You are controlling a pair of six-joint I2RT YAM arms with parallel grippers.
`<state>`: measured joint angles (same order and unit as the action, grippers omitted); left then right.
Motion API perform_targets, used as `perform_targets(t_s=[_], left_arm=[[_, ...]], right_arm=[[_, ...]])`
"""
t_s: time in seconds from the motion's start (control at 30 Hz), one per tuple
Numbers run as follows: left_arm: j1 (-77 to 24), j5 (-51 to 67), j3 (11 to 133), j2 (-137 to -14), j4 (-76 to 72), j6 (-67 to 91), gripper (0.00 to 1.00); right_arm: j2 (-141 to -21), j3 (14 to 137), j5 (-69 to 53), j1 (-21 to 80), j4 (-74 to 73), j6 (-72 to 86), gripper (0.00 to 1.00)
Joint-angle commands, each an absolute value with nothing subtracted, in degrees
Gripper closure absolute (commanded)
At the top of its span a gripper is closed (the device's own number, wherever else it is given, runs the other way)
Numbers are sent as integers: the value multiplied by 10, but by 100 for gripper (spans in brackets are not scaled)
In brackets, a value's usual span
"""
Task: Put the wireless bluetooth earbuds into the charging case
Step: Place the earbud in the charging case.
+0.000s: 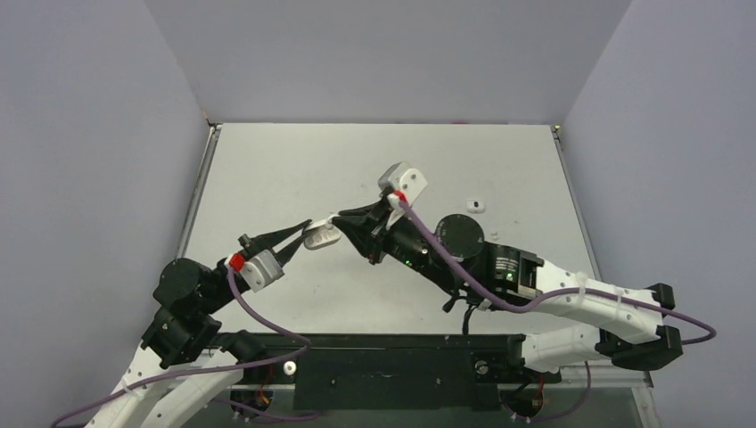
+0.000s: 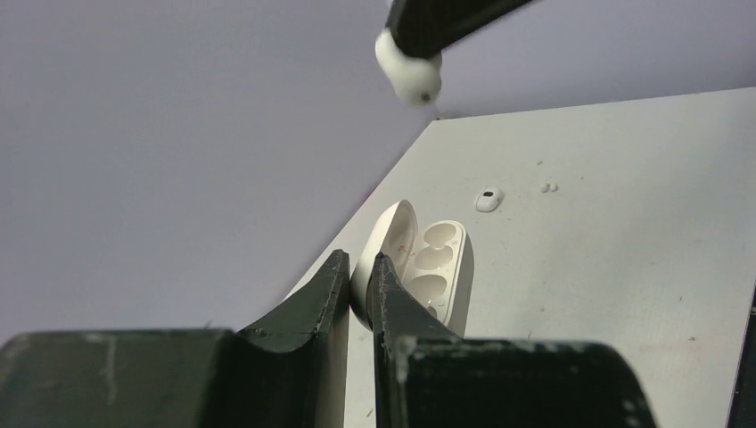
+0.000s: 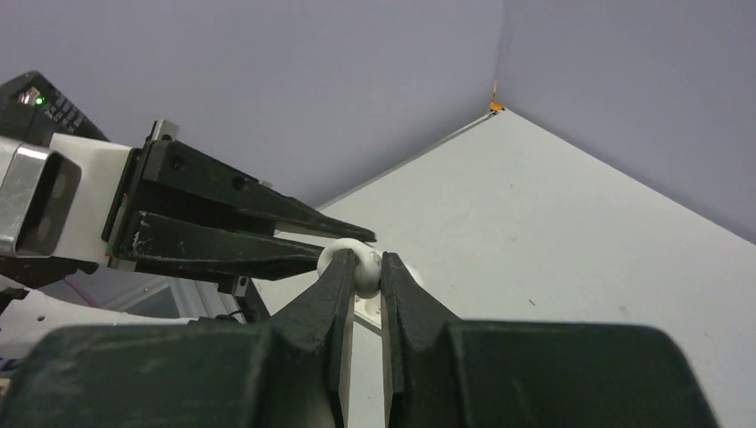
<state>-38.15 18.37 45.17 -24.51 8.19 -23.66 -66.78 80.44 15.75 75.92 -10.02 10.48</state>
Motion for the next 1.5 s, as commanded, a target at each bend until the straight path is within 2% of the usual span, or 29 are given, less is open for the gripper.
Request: perform_targets(t_s=[0.0, 0.67, 1.47], left_arm=[[-383, 153, 487, -261, 32, -195, 100], [-383, 117, 530, -282, 39, -41, 100], [-383, 108, 530, -290, 36, -79, 100]], right_arm=[[-723, 840, 180, 790, -56, 32, 100], [-743, 792, 211, 796, 35, -19, 100], [-790, 820, 200, 795, 32, 12, 100]])
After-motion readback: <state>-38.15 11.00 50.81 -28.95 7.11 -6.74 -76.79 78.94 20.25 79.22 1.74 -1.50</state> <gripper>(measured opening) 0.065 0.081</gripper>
